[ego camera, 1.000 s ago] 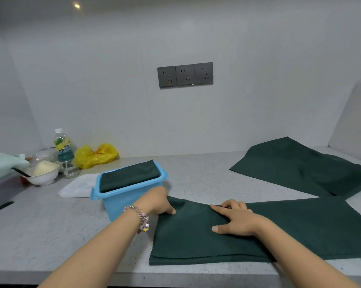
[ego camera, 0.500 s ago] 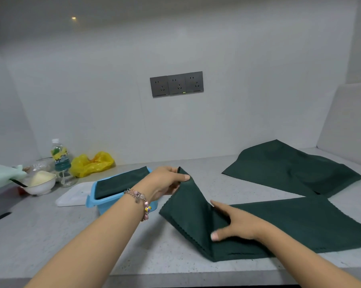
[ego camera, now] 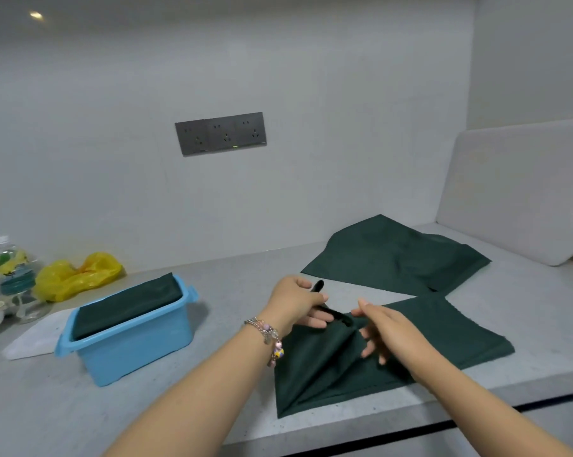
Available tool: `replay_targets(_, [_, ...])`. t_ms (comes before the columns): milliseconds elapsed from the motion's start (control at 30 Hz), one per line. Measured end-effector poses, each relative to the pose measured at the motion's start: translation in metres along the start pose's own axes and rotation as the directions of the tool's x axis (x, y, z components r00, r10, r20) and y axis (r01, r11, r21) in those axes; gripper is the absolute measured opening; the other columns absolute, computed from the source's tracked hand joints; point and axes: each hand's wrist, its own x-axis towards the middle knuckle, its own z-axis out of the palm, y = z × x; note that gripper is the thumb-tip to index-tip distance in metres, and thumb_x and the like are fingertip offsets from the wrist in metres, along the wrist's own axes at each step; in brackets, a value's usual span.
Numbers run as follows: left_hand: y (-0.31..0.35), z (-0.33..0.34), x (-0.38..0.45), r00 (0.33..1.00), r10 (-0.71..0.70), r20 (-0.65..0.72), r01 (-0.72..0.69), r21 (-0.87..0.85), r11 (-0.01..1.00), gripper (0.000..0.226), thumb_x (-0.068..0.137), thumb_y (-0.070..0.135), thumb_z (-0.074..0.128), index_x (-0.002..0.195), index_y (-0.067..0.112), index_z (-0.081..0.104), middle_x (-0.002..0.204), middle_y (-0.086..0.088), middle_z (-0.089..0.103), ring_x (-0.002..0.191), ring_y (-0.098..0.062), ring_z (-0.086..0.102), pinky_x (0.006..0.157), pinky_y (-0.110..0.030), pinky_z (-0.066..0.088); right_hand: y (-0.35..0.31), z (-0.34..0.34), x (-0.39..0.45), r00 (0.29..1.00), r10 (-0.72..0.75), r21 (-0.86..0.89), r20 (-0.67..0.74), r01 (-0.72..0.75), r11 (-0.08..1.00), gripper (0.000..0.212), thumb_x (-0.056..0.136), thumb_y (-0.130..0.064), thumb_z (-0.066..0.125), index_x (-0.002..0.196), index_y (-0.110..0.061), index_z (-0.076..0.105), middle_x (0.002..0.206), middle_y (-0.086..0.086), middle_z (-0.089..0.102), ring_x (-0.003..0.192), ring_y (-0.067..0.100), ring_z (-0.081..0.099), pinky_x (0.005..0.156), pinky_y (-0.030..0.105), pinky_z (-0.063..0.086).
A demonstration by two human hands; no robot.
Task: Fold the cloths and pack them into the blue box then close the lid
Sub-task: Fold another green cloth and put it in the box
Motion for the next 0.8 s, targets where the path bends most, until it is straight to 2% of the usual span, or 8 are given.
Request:
replay_targets(133, [-0.020,0.027,0.007,1.000,-0.029,0.004,0.029,0.083,0.996,0.042,0.088,0.001,0.061,0.121,0.006,0.035,0.086,-0.020,0.062,0.044,-0.018,0.064,0.042,-0.028,0.054,0.013,-0.007,-0.006,1.000,-0.008,-0.259,-0.014,0.004,0.966,0.039,0.083,-0.058,0.054,0.098,-0.022,0.062,0.058,-0.014,0.058,0.050,0.003,0.055,0.045,0.016,0.038])
replay_targets(200, [-0.028,0.034,0.008,0.999,-0.041,0.004,0.040,0.120,0.992,0.041,0.088,0.004,0.063,0.119,0.009,0.036,0.077,-0.017,0.064,0.046,-0.019,0.064,0.047,-0.030,0.056,0.020,-0.008,-0.007,1.000,-0.009,-0.325,-0.001,0.009,0.946,0.038,0.080,-0.042,0.067,0.113,-0.026,0.056,0.059,-0.013,0.056,0.055,-0.002,0.052,0.050,0.012,0.034])
replay_targets(300, [-0.033,0.039,0.010,1.000,-0.030,0.003,0.030,0.125,0.992,0.038,0.086,0.011,0.067,0.113,0.013,0.040,0.077,-0.013,0.065,0.047,-0.016,0.064,0.044,-0.027,0.054,0.026,-0.013,-0.007,0.999,-0.017,-0.314,0.036,0.027,0.949,0.048,0.079,-0.015,0.068,0.124,-0.024,0.053,0.051,-0.013,0.055,0.047,-0.005,0.050,0.052,0.011,0.034])
replay_targets(367, [-0.035,0.034,0.013,0.997,0.055,-0.058,-0.042,0.206,0.978,0.028,0.085,0.019,0.067,0.105,0.016,0.047,0.076,-0.006,0.065,0.049,-0.011,0.062,0.042,-0.020,0.048,0.026,-0.016,-0.007,0.999,-0.023,-0.300,0.048,0.036,0.953,0.049,0.079,-0.008,0.066,0.124,-0.026,0.054,0.048,-0.013,0.055,0.043,-0.006,0.048,0.049,0.009,0.035])
replay_targets(433, [-0.038,0.024,0.016,0.968,0.220,-0.122,-0.152,0.414,0.897,0.009,0.086,0.021,0.063,0.094,0.021,0.058,0.074,0.004,0.064,0.060,-0.008,0.062,0.053,-0.015,0.048,0.026,-0.018,-0.006,0.998,-0.026,-0.283,0.056,0.041,0.958,0.047,0.079,-0.006,0.064,0.119,-0.030,0.057,0.049,-0.012,0.053,0.039,-0.003,0.045,0.043,0.009,0.033])
replay_targets(567, [-0.056,0.007,0.017,0.932,0.362,0.011,-0.253,0.736,0.628,0.025,0.090,0.015,0.051,0.103,0.026,0.069,0.111,0.011,0.066,0.107,-0.009,0.056,0.098,-0.021,0.034,0.027,-0.022,-0.004,0.996,0.000,-0.286,0.089,0.026,0.958,0.037,0.082,-0.006,0.057,0.104,-0.033,0.067,0.057,-0.006,0.051,0.039,0.005,0.038,0.042,0.017,0.035])
replay_targets(667, [-0.072,0.003,0.019,0.920,0.374,0.116,-0.317,0.783,0.536,0.035,0.094,0.019,0.046,0.126,0.028,0.059,0.141,0.004,0.048,0.134,-0.011,0.037,0.113,-0.027,0.014,0.027,-0.023,-0.002,0.996,0.018,-0.331,0.092,0.014,0.944,0.031,0.083,-0.010,0.055,0.093,-0.033,0.073,0.056,-0.007,0.055,0.040,0.007,0.037,0.042,0.017,0.036])
replay_targets(800, [-0.090,0.006,0.023,0.935,0.282,0.216,-0.331,0.816,0.473,0.042,0.100,0.030,0.034,0.142,0.033,0.038,0.156,0.001,0.023,0.145,-0.013,0.013,0.118,-0.040,-0.001,0.025,-0.023,-0.001,0.993,0.041,-0.371,0.109,0.002,0.929,0.030,0.084,-0.012,0.053,0.090,-0.031,0.074,0.082,-0.003,0.071,0.042,0.008,0.042,0.044,0.016,0.040])
